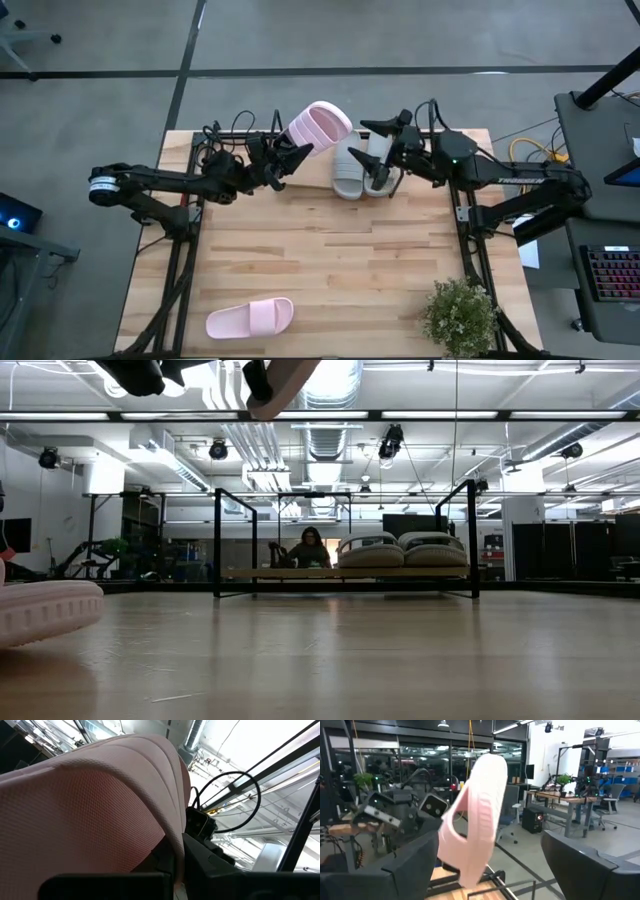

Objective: Pick and place slides into the shelf
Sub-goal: Put the top pink slipper on the shelf

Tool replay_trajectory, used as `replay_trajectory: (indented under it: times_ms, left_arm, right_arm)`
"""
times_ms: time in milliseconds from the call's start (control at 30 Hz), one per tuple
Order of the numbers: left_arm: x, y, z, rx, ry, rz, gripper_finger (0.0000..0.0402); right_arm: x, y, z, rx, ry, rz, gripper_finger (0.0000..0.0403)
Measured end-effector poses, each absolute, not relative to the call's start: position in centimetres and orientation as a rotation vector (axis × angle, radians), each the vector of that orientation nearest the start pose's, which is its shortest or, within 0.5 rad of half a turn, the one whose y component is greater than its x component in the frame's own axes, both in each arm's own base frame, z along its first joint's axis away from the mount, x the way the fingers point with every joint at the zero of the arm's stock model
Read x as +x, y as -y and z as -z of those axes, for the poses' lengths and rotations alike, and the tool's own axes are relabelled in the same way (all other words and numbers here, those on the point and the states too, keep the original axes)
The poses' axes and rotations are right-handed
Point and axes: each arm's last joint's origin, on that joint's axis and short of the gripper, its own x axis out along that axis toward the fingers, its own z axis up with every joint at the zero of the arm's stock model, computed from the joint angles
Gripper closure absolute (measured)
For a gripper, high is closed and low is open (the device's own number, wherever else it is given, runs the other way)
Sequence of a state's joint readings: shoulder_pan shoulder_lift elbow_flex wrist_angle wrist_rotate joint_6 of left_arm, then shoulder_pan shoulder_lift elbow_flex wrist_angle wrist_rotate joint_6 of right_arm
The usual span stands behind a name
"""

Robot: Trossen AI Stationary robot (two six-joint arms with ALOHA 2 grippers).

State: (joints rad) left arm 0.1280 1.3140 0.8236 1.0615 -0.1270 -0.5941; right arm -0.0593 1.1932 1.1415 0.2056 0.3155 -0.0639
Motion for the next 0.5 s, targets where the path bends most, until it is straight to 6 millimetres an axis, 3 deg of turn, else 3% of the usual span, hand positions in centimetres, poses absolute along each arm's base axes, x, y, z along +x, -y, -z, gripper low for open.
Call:
replay_trajectory:
  times_ms: [500]
  left_arm:
    - [27.6,-3.9,-34.5,-0.562,0.614,-0.062,0.0401]
  right_arm:
    - [28.9,2.9,-41.2,-0.025,0.114,0.385,0.006]
